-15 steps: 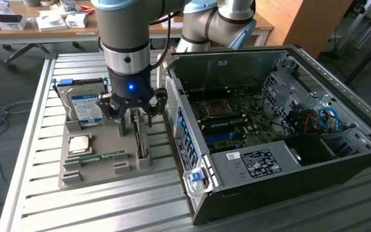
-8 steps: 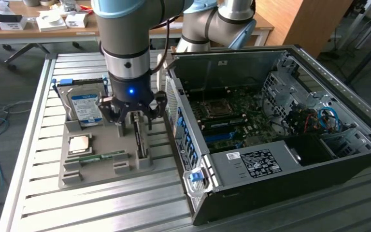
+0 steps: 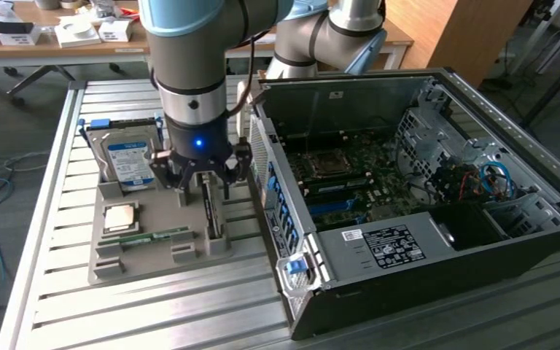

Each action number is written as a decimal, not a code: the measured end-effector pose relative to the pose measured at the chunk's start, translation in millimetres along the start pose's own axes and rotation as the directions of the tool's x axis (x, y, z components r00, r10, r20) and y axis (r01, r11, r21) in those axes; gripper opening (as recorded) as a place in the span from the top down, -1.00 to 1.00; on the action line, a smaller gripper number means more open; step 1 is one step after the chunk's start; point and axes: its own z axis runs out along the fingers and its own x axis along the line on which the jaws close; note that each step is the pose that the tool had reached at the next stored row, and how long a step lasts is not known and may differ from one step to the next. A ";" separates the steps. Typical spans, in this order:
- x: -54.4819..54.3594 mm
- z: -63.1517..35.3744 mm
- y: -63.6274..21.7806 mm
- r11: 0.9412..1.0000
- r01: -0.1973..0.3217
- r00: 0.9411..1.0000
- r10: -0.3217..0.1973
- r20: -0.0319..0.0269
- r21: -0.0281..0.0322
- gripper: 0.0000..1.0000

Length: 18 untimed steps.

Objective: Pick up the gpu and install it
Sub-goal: 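Pick up the gpu and move the gpu toward the slot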

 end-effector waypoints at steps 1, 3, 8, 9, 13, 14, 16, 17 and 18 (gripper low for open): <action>0.0 0.9 0.0 1.000 0.000 1.000 0.000 0.000 0.000 -0.29; 0.1 2.5 0.0 1.000 0.000 1.000 0.000 0.000 0.000 -0.29; 0.2 6.1 -0.1 1.000 0.000 1.000 0.000 0.000 0.000 -0.29; 0.2 6.8 -0.2 1.000 0.000 1.000 0.000 0.000 0.000 -0.29; 0.3 9.5 -0.2 1.000 0.000 1.000 0.000 0.000 0.000 -0.29; 0.3 10.1 -0.2 1.000 0.000 1.000 0.000 0.000 0.000 -0.29; 0.3 11.1 -0.3 1.000 0.000 1.000 0.000 0.000 0.000 -0.29; 0.4 11.5 -0.3 1.000 0.000 1.000 0.000 0.000 0.000 -0.29; 0.4 11.7 -0.3 1.000 0.000 1.000 0.000 0.000 0.000 -0.29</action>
